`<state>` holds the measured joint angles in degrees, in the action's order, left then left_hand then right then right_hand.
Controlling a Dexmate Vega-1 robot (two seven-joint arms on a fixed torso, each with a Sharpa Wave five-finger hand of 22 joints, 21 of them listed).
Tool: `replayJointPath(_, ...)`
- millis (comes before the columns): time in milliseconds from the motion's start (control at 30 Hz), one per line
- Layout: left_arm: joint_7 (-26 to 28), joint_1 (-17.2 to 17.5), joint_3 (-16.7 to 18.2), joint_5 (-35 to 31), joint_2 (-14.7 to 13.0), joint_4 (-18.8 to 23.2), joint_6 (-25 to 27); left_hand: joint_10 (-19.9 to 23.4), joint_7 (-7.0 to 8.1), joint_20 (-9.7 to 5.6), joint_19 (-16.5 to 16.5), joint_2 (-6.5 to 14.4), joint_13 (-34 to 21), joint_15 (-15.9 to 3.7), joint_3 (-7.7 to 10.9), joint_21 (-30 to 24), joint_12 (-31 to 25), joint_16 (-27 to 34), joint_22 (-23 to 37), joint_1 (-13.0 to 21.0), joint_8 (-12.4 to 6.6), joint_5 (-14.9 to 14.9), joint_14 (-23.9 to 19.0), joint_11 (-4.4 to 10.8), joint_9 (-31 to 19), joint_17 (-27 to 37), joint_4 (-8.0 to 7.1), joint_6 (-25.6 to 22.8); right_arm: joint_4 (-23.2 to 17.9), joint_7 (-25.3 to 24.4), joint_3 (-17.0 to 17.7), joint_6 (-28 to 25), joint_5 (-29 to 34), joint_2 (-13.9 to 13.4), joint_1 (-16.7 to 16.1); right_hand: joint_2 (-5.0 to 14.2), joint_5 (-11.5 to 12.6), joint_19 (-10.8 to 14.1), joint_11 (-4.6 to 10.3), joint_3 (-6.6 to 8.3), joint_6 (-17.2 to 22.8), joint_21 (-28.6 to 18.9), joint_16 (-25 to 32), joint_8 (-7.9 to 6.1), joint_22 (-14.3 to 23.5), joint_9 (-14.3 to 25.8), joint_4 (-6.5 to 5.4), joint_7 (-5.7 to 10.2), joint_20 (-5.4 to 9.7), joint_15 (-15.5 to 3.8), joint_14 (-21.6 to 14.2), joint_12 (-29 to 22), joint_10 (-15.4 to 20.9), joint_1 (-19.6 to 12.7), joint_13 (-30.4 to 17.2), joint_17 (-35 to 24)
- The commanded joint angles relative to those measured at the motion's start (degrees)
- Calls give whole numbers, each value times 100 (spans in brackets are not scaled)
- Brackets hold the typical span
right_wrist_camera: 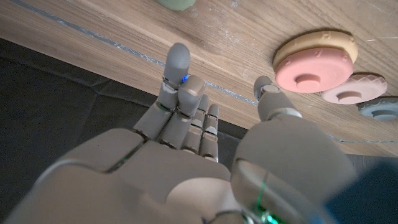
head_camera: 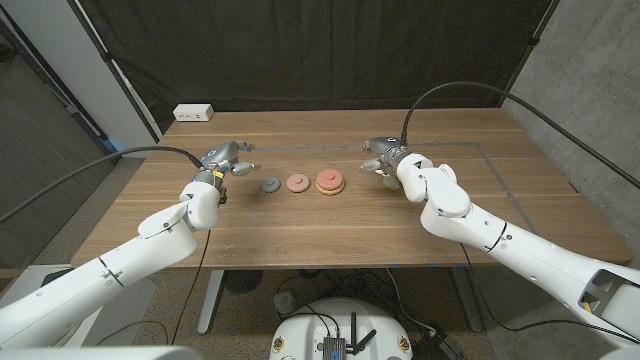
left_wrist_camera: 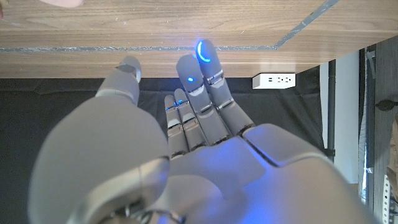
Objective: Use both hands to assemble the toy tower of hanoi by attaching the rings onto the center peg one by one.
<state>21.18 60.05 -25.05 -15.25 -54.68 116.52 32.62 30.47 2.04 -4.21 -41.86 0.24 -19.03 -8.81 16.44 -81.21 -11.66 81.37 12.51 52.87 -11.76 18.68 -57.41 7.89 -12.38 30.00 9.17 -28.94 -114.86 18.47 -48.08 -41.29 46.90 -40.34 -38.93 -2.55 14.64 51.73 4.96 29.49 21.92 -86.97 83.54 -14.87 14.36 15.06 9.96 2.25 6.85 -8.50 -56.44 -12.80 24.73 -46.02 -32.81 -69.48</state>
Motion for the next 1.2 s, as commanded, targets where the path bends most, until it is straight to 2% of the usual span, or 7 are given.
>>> replayJointPath(33,-103,-106,-128,-12,49,-46,29,-1,-8,-758,18,-30,-22,-375,48,-52,-11,32,3,-2,6,39,25,-6,-18,10,13,29,-2,-497,175,19,-291,-113,-205,-27,42,37,-10,48,66,-37,37,-43,9,6,-9,8,547,-395,-79,-44,96,-40,-18,-30)
replayJointPath(733,-173,-324,-294,-108,136,-159,47,24,3,-757,45,-39,-25,-375,56,-115,-24,38,-25,11,-5,46,32,6,-17,-4,14,17,3,-1161,450,198,-725,-453,-478,11,89,60,61,106,233,-72,66,-94,-11,10,-24,43,549,-395,-124,-77,254,-150,-57,-22)
replayJointPath(1033,-303,-403,-372,-202,77,-104,144,38,3,-756,59,-45,-33,-376,56,-140,-34,36,-37,6,-7,48,39,-3,-16,-13,10,17,38,-1230,418,107,-766,-468,-475,24,100,76,70,117,285,-90,113,-112,-11,13,-36,35,549,-392,-178,-88,314,-166,-71,-55)
replayJointPath(1200,-535,-531,-469,-301,-24,-37,193,133,-49,-760,71,-55,-42,-376,61,-166,-72,41,-46,24,-25,51,42,-36,-17,-17,19,-24,20,-1308,397,70,-787,-441,-491,33,107,89,68,122,289,-104,85,-111,-7,13,-47,37,548,-392,-155,-81,319,-166,-82,-20)
